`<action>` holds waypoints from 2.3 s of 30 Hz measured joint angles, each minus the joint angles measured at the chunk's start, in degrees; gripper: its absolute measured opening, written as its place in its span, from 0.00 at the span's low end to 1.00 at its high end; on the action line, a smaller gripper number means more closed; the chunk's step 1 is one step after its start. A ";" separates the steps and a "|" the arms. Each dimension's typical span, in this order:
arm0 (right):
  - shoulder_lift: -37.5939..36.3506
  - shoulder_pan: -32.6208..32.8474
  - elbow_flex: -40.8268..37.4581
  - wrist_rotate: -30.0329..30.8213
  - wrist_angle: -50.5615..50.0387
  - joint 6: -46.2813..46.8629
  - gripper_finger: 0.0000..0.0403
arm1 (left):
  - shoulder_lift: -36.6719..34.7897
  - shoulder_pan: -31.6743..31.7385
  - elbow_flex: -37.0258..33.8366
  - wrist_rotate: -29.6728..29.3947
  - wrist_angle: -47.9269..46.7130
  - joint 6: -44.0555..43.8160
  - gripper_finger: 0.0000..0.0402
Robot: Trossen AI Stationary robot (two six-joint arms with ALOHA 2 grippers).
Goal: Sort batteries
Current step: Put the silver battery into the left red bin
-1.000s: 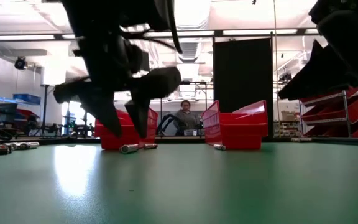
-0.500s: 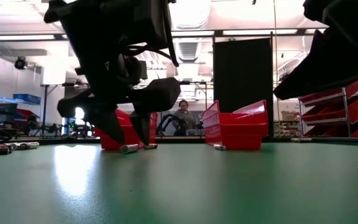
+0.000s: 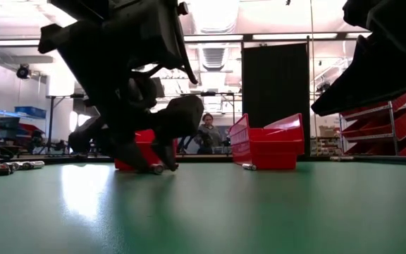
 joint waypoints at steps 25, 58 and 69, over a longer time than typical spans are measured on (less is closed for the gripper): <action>0.00 -0.11 0.00 -0.01 0.04 -0.68 0.55 | 0.00 0.06 -1.14 -2.99 3.74 0.62 0.30; 0.00 -0.11 0.00 -0.42 0.09 -0.59 0.55 | 7.05 0.32 -0.36 -8.69 7.22 5.44 0.29; -0.06 -0.11 0.00 -0.42 -0.36 -2.72 0.54 | 7.03 -0.26 6.97 -5.27 -0.30 12.31 0.07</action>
